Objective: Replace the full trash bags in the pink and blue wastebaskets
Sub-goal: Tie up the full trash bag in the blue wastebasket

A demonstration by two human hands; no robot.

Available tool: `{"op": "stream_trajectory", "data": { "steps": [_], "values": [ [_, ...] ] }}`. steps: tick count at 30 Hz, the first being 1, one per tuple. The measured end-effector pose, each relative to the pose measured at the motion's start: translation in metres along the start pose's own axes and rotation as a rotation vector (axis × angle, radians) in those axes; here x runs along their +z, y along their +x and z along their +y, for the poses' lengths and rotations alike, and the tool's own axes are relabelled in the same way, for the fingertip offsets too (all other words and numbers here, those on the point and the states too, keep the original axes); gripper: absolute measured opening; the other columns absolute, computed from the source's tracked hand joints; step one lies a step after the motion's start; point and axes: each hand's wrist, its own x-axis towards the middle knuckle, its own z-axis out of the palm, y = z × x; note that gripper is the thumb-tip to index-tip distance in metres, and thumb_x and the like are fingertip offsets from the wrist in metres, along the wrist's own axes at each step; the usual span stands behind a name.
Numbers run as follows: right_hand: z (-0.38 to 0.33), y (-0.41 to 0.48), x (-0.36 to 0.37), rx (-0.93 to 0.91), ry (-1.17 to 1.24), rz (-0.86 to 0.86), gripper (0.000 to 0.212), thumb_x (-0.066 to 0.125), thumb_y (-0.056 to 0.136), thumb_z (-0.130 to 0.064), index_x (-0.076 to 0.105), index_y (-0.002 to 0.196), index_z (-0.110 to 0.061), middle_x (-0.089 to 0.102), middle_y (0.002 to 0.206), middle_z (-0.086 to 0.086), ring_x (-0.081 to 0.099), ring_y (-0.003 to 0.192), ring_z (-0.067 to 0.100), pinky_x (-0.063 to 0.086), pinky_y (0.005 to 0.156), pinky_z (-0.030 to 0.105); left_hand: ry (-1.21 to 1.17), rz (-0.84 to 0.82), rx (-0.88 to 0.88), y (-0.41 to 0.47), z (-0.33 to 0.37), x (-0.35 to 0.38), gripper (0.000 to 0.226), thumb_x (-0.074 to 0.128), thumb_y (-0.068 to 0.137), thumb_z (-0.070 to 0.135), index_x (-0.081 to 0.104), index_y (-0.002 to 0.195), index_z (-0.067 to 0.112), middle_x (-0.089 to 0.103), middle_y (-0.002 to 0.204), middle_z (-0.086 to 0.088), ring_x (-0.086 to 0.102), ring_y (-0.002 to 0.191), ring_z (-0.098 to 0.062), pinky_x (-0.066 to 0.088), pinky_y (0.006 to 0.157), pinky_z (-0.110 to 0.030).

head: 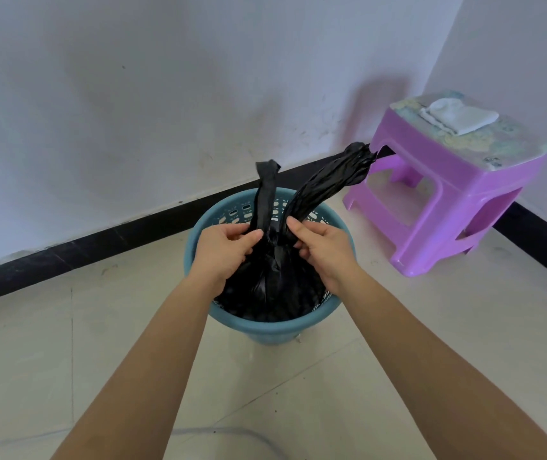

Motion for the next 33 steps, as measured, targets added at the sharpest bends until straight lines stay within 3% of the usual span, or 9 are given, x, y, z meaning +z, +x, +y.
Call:
{"op": "stream_trajectory", "data": {
  "steps": [5, 11, 15, 17, 20, 22, 24, 28, 33],
  "values": [
    [0.002, 0.000, 0.003, -0.045, -0.023, -0.008, 0.020, 0.078, 0.085, -0.040, 0.082, 0.087, -0.021, 0.065, 0.069, -0.007, 0.055, 0.068, 0.008, 0.048, 0.068, 0.023, 0.181, -0.025, 0.108, -0.005, -0.002, 0.000, 0.029, 0.075, 0.079, 0.052, 0.076, 0.092, 0.027, 0.070, 0.076, 0.000, 0.068, 0.070, -0.022, 0.059, 0.074, -0.040],
    [0.003, -0.002, 0.004, -0.137, -0.291, 0.035, 0.029, 0.059, 0.098, -0.039, 0.077, 0.089, -0.018, 0.061, 0.066, -0.010, 0.052, 0.059, 0.000, 0.047, 0.064, 0.025, -0.164, 0.103, 0.133, -0.009, 0.001, -0.002, 0.016, 0.079, 0.081, 0.036, 0.078, 0.077, 0.020, 0.076, 0.076, -0.002, 0.073, 0.072, -0.014, 0.059, 0.068, -0.027],
    [-0.003, -0.011, 0.015, -0.219, -0.409, -0.026, 0.028, 0.048, 0.098, -0.039, 0.072, 0.092, -0.026, 0.071, 0.079, -0.022, 0.062, 0.075, -0.007, 0.047, 0.075, 0.027, -0.341, 0.046, 0.179, -0.012, 0.010, -0.001, 0.015, 0.074, 0.087, 0.032, 0.078, 0.091, 0.018, 0.077, 0.086, -0.005, 0.073, 0.080, -0.015, 0.055, 0.066, -0.019],
    [-0.004, -0.015, 0.018, -0.337, -0.528, -0.052, 0.027, 0.052, 0.099, -0.043, 0.073, 0.097, -0.026, 0.075, 0.089, -0.013, 0.067, 0.085, 0.000, 0.051, 0.079, 0.026, -0.335, 0.022, 0.198, -0.012, 0.012, 0.000, 0.016, 0.070, 0.090, 0.032, 0.077, 0.097, 0.019, 0.077, 0.084, -0.004, 0.072, 0.077, -0.011, 0.051, 0.060, -0.014],
    [-0.001, -0.016, 0.019, -0.414, -0.571, 0.035, 0.039, 0.052, 0.102, -0.040, 0.072, 0.097, -0.007, 0.072, 0.090, 0.008, 0.066, 0.085, 0.019, 0.052, 0.084, 0.039, -0.280, 0.128, 0.127, -0.009, 0.010, 0.001, 0.017, 0.065, 0.094, 0.032, 0.075, 0.091, 0.019, 0.072, 0.069, 0.000, 0.066, 0.066, -0.007, 0.047, 0.054, -0.015],
    [-0.002, -0.017, 0.019, -0.431, -0.524, 0.066, 0.042, 0.051, 0.102, -0.039, 0.072, 0.100, -0.003, 0.070, 0.096, 0.009, 0.062, 0.091, 0.016, 0.049, 0.087, 0.028, -0.259, 0.164, 0.024, -0.005, 0.010, 0.001, 0.025, 0.060, 0.096, 0.034, 0.070, 0.081, 0.017, 0.068, 0.065, 0.001, 0.063, 0.066, -0.009, 0.048, 0.060, -0.020],
    [-0.003, -0.018, 0.020, -0.482, -0.541, 0.057, 0.038, 0.052, 0.103, -0.036, 0.073, 0.102, -0.003, 0.067, 0.100, 0.005, 0.059, 0.094, 0.010, 0.045, 0.087, 0.020, -0.317, 0.090, -0.046, -0.002, 0.011, 0.000, 0.026, 0.058, 0.097, 0.032, 0.066, 0.079, 0.016, 0.064, 0.066, 0.001, 0.061, 0.072, -0.013, 0.048, 0.069, -0.027],
    [-0.005, -0.018, 0.017, -0.444, -0.459, 0.060, 0.032, 0.055, 0.102, -0.036, 0.075, 0.101, -0.011, 0.073, 0.096, 0.005, 0.065, 0.094, 0.016, 0.051, 0.088, 0.036, -0.424, -0.112, 0.005, 0.003, 0.008, -0.008, 0.028, 0.046, 0.097, 0.004, 0.065, 0.078, 0.011, 0.066, 0.069, 0.001, 0.061, 0.079, -0.015, 0.047, 0.072, -0.027],
    [-0.003, -0.021, 0.016, -0.473, -0.462, 0.032, 0.025, 0.059, 0.099, -0.039, 0.075, 0.094, -0.020, 0.075, 0.092, 0.001, 0.068, 0.091, 0.016, 0.054, 0.087, 0.040, -0.481, -0.194, 0.021, 0.005, 0.000, -0.020, 0.021, 0.050, 0.101, 0.011, 0.069, 0.109, 0.013, 0.075, 0.096, -0.004, 0.070, 0.096, -0.016, 0.054, 0.077, -0.026]
  ]
}}
